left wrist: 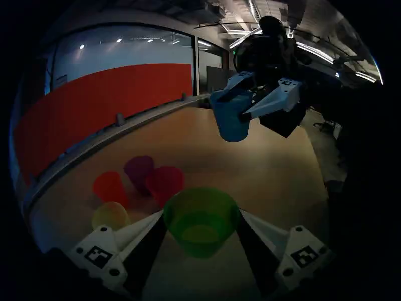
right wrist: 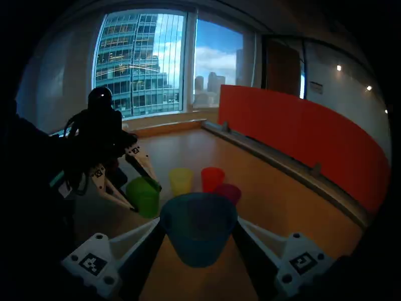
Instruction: Pour water
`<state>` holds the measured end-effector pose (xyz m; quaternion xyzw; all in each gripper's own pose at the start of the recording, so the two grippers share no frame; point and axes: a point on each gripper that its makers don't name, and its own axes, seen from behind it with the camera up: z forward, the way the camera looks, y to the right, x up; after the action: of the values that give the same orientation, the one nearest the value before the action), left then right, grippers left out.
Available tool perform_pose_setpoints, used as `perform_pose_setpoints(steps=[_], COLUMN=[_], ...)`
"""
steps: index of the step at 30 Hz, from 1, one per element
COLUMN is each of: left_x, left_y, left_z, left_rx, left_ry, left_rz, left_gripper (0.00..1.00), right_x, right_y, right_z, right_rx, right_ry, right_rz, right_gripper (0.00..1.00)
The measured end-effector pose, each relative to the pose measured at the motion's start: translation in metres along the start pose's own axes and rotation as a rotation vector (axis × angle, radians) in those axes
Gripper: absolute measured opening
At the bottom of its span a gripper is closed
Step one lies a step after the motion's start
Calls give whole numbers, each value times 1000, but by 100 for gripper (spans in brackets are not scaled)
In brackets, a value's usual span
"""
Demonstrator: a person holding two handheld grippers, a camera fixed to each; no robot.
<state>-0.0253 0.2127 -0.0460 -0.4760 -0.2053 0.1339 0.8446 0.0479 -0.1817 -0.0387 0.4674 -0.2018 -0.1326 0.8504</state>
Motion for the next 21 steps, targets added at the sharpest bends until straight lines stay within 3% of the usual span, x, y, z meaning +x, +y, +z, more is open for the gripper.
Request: perform_pose_setpoints(steps=[21], left_x=[-31], left_y=[2], left_z=[17], left_rx=[-33], left_ry=[-102], left_rz=[-6], left_gripper=[88], right_x=[-63], right_y=[-11], right_z=[18], right_rx=[39], right_ry=[-125], right_rz=[4], right_gripper=[91])
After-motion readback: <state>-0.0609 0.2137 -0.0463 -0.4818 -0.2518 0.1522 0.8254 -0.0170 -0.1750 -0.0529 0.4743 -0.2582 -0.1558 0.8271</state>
